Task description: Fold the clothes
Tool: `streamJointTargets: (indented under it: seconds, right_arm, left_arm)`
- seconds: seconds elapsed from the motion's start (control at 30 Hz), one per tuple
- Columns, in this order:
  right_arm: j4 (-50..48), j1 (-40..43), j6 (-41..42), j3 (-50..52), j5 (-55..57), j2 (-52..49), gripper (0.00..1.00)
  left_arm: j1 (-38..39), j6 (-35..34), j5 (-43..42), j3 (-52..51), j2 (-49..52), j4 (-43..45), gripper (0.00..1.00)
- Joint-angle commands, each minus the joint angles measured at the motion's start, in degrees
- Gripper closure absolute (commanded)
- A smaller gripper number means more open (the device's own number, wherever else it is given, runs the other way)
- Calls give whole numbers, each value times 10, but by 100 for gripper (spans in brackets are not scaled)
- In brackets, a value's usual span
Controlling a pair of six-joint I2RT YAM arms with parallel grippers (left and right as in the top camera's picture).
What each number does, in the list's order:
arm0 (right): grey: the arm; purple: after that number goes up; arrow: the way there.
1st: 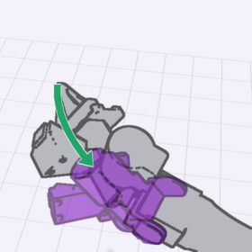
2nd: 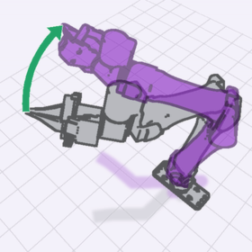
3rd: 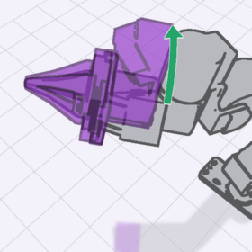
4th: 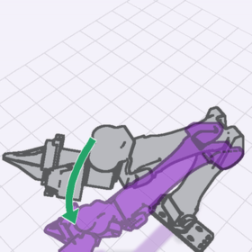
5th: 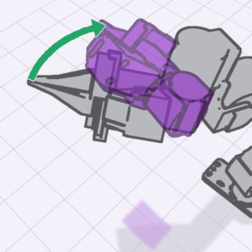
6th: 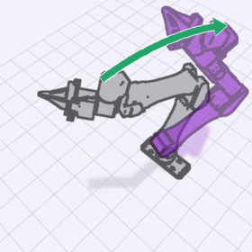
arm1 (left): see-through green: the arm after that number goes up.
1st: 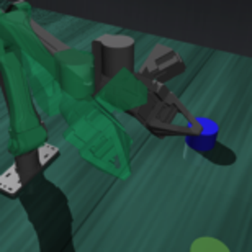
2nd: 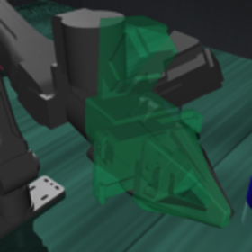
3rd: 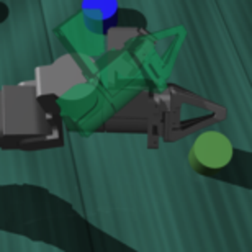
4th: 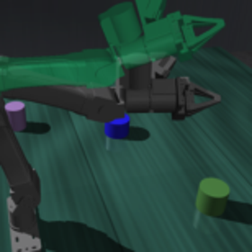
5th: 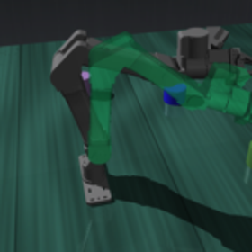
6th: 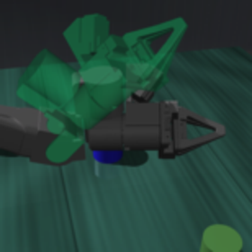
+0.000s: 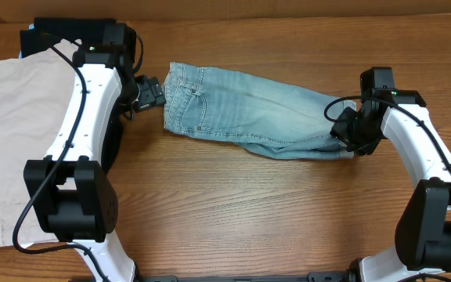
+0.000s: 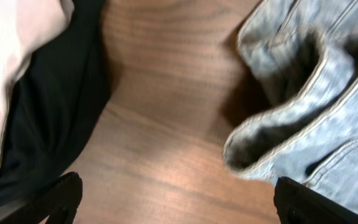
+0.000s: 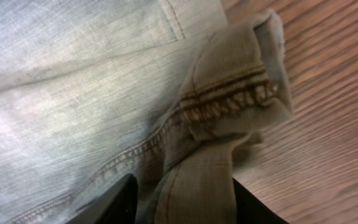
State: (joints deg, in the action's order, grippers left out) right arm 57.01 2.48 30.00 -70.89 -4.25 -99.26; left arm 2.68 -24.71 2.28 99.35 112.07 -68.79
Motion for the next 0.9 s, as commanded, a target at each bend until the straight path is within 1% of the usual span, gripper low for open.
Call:
streamJointTargets:
  seconds: [0.0, 0.1, 0.13, 0.23, 0.3, 0.4, 0.47, 0.5, 0.53, 0.57, 0.7, 0.77, 0.8, 0.83, 0.87]
  right_arm:
    - [-5, -2, 3, -2, -16, 6, 53]
    - [-12, -2, 2, -2, -19, 6, 53]
    - [-14, -2, 2, -2, -19, 6, 50]
    - [-19, -2, 2, -2, -18, 6, 48]
    - [-22, -2, 2, -2, -18, 6, 48]
    - [-25, -2, 0, -2, -18, 6, 48]
    - [-25, -2, 0, -2, -18, 6, 48]
    - [-25, -2, 0, -2, -18, 6, 50]
    - [-24, -2, 1, -2, -19, 6, 55]
    - [-25, -2, 1, -2, -19, 6, 57]
    - [-24, 0, 0, -2, -18, 12, 56]
    - [-20, 5, 0, -2, -18, 18, 56]
    - [-18, 7, 0, -2, -18, 21, 55]
    - [-16, 11, 0, -2, -18, 24, 52]
    - [-13, 16, 0, -2, -18, 26, 49]
  left_arm:
    - [16, 29, -7, -15, -8, -10, 0]
    - [37, 29, -9, -52, -8, 9, 1]
    - [45, 29, -11, -68, -8, 24, 2]
    - [67, 27, -26, -116, -8, 77, 7]
    - [77, 15, -25, -141, -8, 111, 9]
    - [82, 6, -22, -155, -8, 141, 14]
    - [82, 2, -21, -157, -8, 150, 20]
    - [82, 2, -21, -157, -8, 154, 24]
    - [82, 2, -21, -157, -8, 158, 28]
    - [82, 2, -21, -157, -8, 160, 36]
    - [82, -5, -21, -157, -8, 171, 68]
    - [82, -12, -21, -157, -8, 179, 82]
    - [83, -13, -23, -157, -8, 181, 92]
    - [83, -17, -24, -157, -8, 183, 96]
    - [82, -22, -24, -157, -8, 183, 96]
